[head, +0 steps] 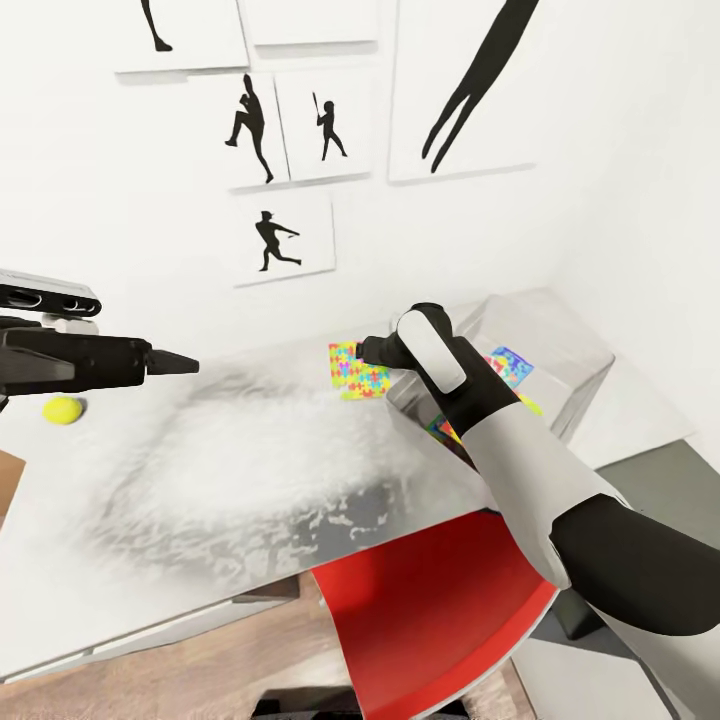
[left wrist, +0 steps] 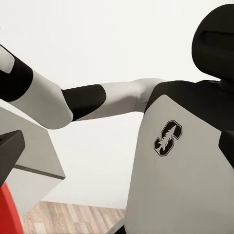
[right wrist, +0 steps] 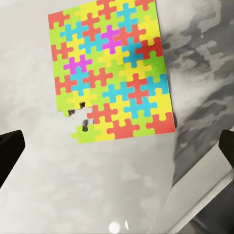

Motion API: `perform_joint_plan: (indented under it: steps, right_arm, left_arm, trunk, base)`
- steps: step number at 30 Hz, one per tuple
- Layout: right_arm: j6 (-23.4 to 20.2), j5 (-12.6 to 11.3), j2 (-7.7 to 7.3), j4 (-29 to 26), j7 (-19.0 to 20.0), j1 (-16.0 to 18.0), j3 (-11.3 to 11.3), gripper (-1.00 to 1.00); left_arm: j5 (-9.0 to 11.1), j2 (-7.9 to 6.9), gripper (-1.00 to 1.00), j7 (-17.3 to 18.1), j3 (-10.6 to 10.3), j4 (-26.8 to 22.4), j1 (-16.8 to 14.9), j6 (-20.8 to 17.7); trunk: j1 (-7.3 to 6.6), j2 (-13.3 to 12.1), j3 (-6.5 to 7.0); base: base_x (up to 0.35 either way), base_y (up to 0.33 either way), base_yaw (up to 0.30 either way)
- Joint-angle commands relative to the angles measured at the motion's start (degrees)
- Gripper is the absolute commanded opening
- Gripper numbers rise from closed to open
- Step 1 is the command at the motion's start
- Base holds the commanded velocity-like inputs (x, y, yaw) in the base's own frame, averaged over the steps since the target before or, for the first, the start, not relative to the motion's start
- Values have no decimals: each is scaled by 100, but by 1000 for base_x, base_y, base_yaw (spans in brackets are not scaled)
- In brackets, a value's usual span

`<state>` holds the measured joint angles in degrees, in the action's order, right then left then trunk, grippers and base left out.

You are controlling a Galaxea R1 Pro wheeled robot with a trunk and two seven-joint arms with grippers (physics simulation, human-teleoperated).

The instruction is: Put all the toys in the child's room - the three board games (two on the bed and one on the table), the two jigsaw puzzles on the table, and the tennis ball on the table - inside the toy box on the table in the child's room.

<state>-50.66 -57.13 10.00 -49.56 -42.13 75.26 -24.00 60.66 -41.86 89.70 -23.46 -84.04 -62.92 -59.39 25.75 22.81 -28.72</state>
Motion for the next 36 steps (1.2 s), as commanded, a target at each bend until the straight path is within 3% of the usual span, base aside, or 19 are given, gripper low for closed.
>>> perform_joint_plan:
  steps: [1,16,29,36]
  right_arm:
    - [-5,-53,0,-4,-59,7,-8,100]
    - [-8,-52,0,-179,-59,99,-8,100]
    - [-22,-60,0,245,-59,1072,-5,100]
    - [-11,-56,0,652,-59,1272,0,100]
  left_arm:
    - [7,-7,100,30,-19,2,-10,-61]
    - [8,-8,100,30,2,2,-10,-61]
    - [2,-7,100,30,8,3,-10,-61]
    - [6,-7,100,30,18,2,-10,-61]
  trunk:
    - [3,11,-19]
    - [3,11,-160]
    - [3,11,-282]
    - [3,11,-348]
  base:
    - [0,0,0]
    - [0,0,0]
    - [0,0,0]
    - [0,0,0]
